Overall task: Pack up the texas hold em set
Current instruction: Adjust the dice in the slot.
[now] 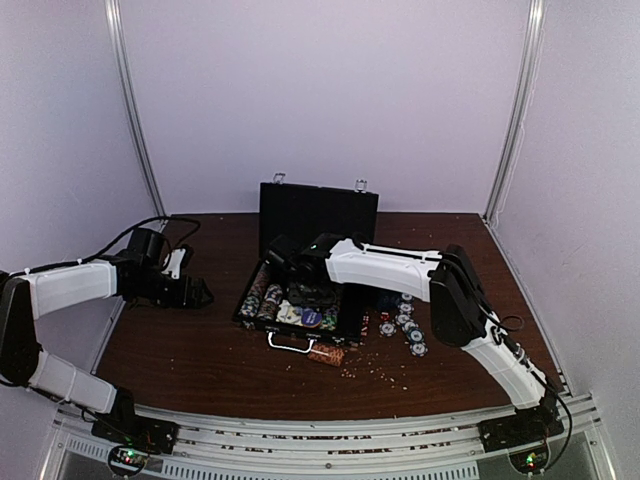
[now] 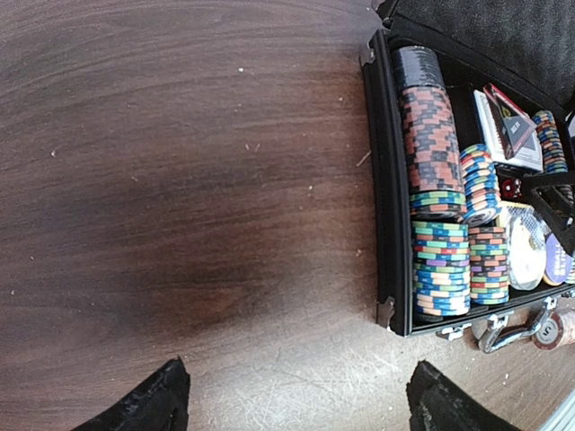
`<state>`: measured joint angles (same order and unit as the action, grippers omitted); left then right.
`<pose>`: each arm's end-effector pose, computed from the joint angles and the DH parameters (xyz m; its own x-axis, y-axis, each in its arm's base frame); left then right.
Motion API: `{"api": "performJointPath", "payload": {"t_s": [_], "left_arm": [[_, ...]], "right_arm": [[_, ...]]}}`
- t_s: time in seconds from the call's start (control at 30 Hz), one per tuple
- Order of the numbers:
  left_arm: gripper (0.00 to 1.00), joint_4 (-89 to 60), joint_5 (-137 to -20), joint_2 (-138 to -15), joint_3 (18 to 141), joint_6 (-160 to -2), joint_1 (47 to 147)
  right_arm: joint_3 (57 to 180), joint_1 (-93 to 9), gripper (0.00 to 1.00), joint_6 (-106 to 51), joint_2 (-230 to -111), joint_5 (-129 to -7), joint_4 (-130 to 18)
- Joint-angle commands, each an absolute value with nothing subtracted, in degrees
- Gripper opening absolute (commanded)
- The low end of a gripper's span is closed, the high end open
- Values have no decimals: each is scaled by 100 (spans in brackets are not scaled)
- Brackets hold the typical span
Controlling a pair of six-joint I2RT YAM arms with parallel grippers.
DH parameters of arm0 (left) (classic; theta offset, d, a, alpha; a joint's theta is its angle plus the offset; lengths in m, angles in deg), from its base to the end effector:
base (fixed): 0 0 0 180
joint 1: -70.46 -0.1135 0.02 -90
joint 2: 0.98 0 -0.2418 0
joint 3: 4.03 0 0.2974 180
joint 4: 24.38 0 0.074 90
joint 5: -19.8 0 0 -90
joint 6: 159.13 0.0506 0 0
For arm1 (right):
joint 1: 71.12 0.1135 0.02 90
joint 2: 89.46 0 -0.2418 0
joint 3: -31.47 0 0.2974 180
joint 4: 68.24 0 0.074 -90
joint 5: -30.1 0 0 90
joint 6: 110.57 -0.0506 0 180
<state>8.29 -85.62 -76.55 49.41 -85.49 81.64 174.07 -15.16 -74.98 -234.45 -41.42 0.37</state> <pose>0.2976 -0.0725 0.1353 -0.8642 -0.1060 -0.4919 0.0978 0.9235 -0.3708 0.3239 0.4508 0.1245 -0.9002 0.0453 -0.4332 0.0066 0.9959 0.0903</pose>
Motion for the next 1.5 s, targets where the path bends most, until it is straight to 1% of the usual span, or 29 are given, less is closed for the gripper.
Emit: {"api": "performJointPath", "payload": {"t_s": [0.0, 0.17, 0.5, 0.67, 0.73, 0.83, 0.9, 1.0, 1.17, 1.47], "left_arm": [[87, 638, -8621, -7683, 5085, -8522, 8125], [87, 640, -8611, -7674, 5085, -8524, 8123], [87, 649, -8612, -7656, 5102, -8522, 8121], [87, 680, -8578, -7641, 5129, -8526, 8121], [87, 690, -8565, -7639, 5137, -8515, 8119], [87, 700, -8537, -7642, 5155, -8513, 8119], [87, 704, -8527, -7648, 5162, -8504, 8127], [87, 724, -8515, -7656, 5181, -8507, 8122], [87, 723, -8501, -7674, 5182, -8504, 8123], [87, 726, -8488, -7700, 5188, -8504, 8122]], "right_arm": [[17174, -1689, 44, -7626, -23581, -3698, 1004], [17178, -1696, 43, -7619, -23501, -3738, 961], [17220, -1706, 47, -7401, -22858, -4286, -185], [17313, -1719, 47, -7400, -22810, -4509, -511], [17319, -1725, 45, -7340, -22844, -4637, -670], [17319, -1748, 37, -7296, -22943, -4884, -847], [17319, -1762, 34, -7303, -23020, -5038, -934], [17319, -1786, 32, -7349, -23123, -5234, -1029], [17310, -1829, 25, -7429, -23253, -5492, -1168], [17310, -1894, 18, -7555, -23462, -5754, -1255]]}}
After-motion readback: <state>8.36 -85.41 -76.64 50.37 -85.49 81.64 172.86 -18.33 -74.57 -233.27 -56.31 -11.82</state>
